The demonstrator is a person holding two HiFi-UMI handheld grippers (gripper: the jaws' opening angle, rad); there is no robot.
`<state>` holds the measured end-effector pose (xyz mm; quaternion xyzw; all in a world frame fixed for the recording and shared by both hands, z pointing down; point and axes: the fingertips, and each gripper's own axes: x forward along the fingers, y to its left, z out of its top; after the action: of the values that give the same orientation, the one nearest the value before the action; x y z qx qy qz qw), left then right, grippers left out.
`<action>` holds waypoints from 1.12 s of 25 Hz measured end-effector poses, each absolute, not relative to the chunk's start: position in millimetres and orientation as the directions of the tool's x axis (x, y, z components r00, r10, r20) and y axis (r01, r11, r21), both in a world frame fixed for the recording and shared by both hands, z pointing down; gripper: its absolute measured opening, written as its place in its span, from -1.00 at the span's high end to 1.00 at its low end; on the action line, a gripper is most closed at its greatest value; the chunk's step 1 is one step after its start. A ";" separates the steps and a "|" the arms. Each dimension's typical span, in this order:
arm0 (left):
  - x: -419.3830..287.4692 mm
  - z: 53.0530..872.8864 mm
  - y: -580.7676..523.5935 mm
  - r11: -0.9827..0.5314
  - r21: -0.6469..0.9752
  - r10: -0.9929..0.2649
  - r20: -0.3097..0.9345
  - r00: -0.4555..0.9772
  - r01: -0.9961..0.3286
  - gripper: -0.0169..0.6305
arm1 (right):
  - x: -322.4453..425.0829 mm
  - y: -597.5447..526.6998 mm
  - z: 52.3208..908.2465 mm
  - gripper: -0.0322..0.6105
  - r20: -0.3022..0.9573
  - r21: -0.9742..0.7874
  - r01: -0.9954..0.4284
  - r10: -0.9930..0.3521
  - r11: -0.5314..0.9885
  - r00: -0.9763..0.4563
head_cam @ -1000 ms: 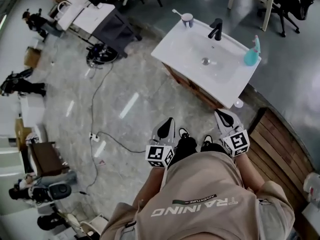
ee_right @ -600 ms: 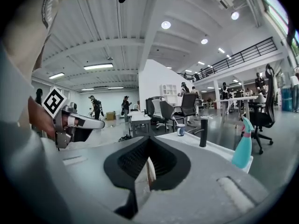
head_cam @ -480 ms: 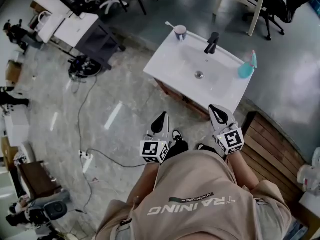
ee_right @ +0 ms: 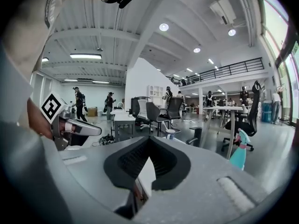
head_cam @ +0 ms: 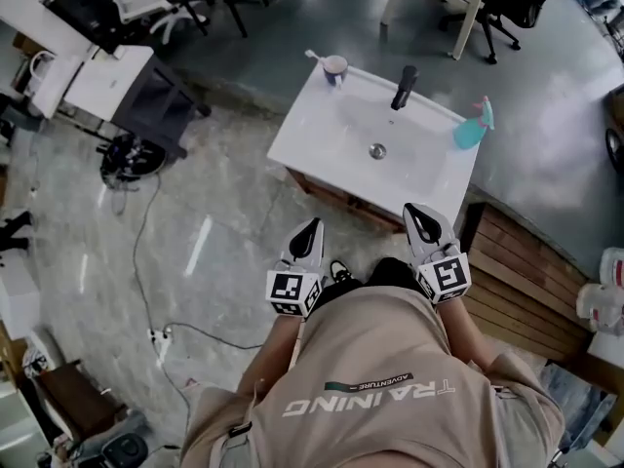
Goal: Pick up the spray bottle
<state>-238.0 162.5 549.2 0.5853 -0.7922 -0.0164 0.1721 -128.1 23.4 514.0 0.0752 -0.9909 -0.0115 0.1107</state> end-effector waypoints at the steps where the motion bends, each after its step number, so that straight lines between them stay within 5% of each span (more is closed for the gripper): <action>1: -242.3 550.1 160.5 0.306 0.243 -0.936 0.254 -0.244 -0.921 0.90 | -127.3 22.8 513.8 0.89 0.222 0.042 -0.162 -0.167 0.986 -0.960; 14: -244.2 555.3 81.7 0.164 0.340 -0.967 0.242 -0.082 -0.926 0.90 | -129.0 -36.7 523.1 0.89 0.243 0.026 -0.304 -0.301 0.952 -0.922; 28: -253.8 525.9 -48.0 -0.021 0.217 -0.964 0.256 0.078 -0.976 0.90 | -156.0 -145.8 506.4 0.89 0.145 0.004 -0.394 -0.390 0.919 -0.909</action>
<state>-253.8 -48.0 525.9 0.7144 -0.6788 0.0183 0.1691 -156.0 -145.8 506.4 0.2006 -0.9770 0.0128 0.0717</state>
